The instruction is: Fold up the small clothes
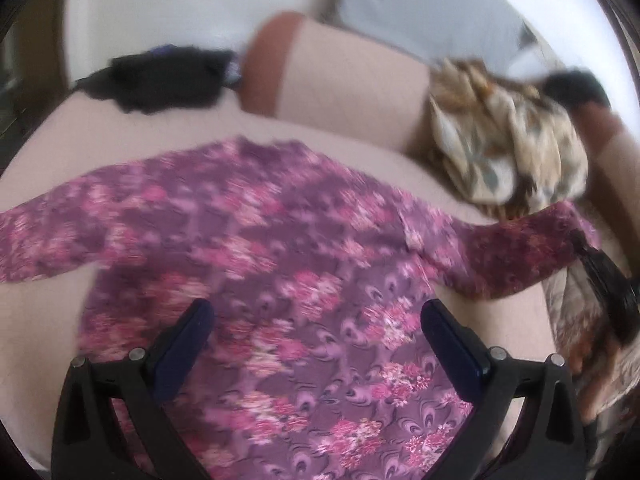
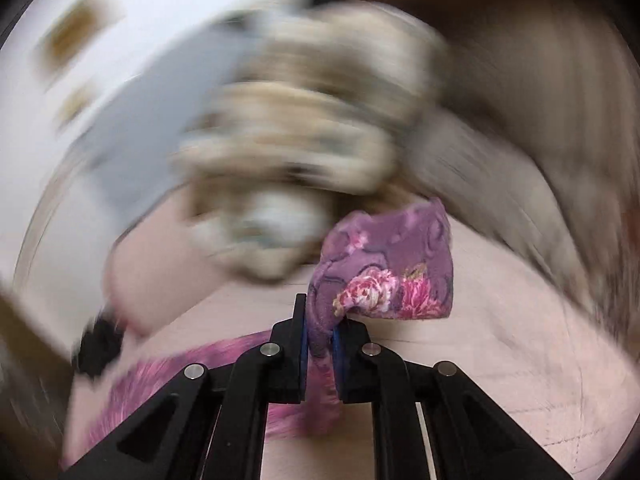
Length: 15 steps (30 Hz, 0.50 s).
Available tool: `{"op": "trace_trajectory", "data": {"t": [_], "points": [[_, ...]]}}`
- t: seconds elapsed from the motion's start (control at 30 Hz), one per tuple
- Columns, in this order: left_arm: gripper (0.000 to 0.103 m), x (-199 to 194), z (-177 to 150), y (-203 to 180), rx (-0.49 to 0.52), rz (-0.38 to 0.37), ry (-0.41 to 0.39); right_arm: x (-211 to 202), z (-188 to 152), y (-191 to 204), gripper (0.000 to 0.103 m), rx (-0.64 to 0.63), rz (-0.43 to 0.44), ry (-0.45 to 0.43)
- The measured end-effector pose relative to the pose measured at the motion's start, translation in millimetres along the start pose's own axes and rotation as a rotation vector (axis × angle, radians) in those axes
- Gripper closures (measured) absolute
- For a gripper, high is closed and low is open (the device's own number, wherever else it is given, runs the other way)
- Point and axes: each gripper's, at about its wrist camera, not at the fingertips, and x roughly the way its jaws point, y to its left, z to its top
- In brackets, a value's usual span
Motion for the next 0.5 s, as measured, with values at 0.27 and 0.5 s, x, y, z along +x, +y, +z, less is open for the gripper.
{"op": "trace_trajectory", "data": {"t": [0.27,0.5], "points": [[0.0,-58,-33,118,-0.274,0.051,-0.014,-78,-69,205,0.092,-0.394,0.328,0.065],[0.0,-52,-66,178,-0.416,0.054,0.034,-57,-244,266,0.088,-0.503,0.474,0.515]]}}
